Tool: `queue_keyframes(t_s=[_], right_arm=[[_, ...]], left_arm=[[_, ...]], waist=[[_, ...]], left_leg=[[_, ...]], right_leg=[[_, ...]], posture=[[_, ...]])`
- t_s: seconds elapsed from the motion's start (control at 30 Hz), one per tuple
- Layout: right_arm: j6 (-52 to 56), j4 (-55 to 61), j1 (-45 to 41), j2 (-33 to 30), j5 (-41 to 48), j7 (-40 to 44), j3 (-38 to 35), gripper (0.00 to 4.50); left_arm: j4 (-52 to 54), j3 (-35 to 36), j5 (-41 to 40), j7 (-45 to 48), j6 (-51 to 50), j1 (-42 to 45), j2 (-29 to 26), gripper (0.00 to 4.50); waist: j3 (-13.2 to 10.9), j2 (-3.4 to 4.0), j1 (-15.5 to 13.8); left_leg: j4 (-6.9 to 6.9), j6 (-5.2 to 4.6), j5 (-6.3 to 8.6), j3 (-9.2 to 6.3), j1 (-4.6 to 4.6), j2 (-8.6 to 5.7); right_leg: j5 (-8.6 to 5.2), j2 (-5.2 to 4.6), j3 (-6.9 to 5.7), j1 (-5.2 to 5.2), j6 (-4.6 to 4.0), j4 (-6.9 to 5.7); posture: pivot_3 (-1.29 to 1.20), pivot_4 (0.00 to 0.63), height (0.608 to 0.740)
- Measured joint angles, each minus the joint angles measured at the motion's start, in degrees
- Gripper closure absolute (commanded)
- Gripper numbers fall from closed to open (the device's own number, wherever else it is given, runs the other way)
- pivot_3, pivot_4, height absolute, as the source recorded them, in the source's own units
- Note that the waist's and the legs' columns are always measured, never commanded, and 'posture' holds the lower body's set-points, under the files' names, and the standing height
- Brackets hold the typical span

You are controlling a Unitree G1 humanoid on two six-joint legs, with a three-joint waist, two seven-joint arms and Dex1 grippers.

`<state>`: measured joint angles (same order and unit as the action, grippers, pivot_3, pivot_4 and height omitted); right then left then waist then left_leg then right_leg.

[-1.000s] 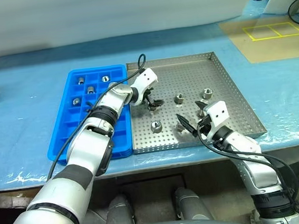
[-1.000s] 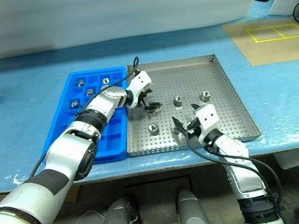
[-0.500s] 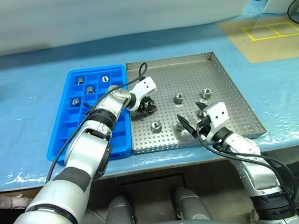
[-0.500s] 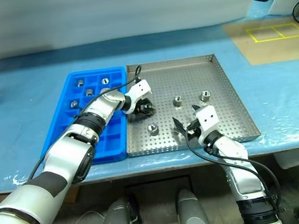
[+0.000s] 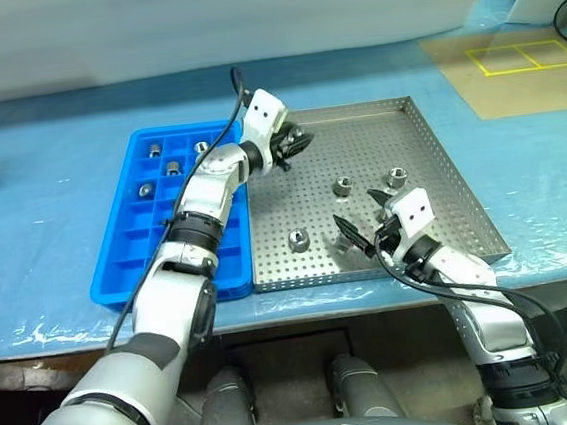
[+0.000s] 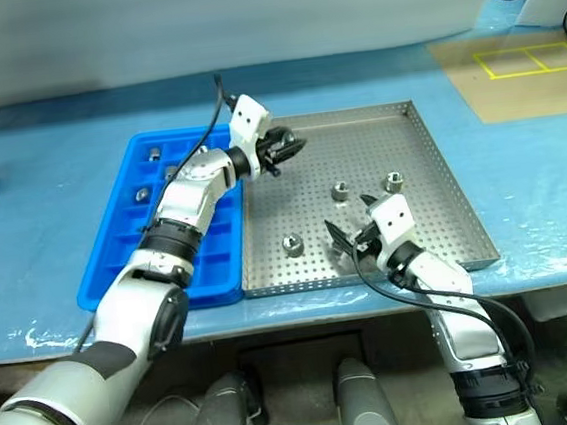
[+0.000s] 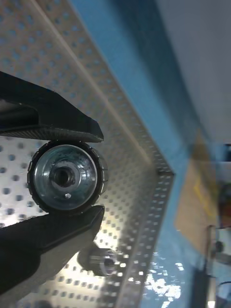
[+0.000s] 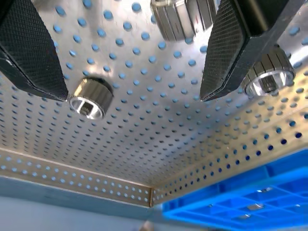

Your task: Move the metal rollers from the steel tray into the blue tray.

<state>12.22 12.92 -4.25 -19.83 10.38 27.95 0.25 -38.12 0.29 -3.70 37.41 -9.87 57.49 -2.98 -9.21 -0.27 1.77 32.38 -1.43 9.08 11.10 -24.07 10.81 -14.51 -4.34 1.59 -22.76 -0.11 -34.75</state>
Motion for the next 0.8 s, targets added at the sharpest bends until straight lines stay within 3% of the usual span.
queue_keyframes(t_s=[0.2,0.43,0.8], right_arm=[[0.02,-3.63,-3.93,0.29,3.03,4.35,0.01,0.0],[0.32,-5.24,-10.07,0.95,4.65,10.1,3.9,0.0],[-0.58,-11.4,-13.08,2.19,2.57,13.31,8.52,0.0]], left_arm=[[21.78,3.82,-6.84,-5.02,-4.52,-15.93,0.36,2.77],[41.49,5.73,-7.49,-9.91,-7.83,-28.38,-7.25,2.77],[57.74,4.83,-1.44,-25.28,-18.17,-41.4,-7.8,2.77]], waist=[[-0.12,0.06,-0.32],[-0.32,0.13,-3.83],[-0.35,0.1,-7.07]], left_leg=[[-0.15,0.06,-0.08,-0.01,0.02,0.08],[-0.17,0.31,-0.04,-0.03,0.0,0.1],[-0.28,0.58,-0.18,-0.17,0.0,0.09]], right_leg=[[-0.01,0.08,-0.06,-0.1,-0.03,-0.05],[0.0,0.06,-0.1,-0.11,-0.05,-0.04],[0.01,0.08,-0.19,-0.14,-0.02,-0.07]], posture=[[-0.1,0.15,0.74],[0.05,0.15,0.74],[0.13,0.15,0.74]])
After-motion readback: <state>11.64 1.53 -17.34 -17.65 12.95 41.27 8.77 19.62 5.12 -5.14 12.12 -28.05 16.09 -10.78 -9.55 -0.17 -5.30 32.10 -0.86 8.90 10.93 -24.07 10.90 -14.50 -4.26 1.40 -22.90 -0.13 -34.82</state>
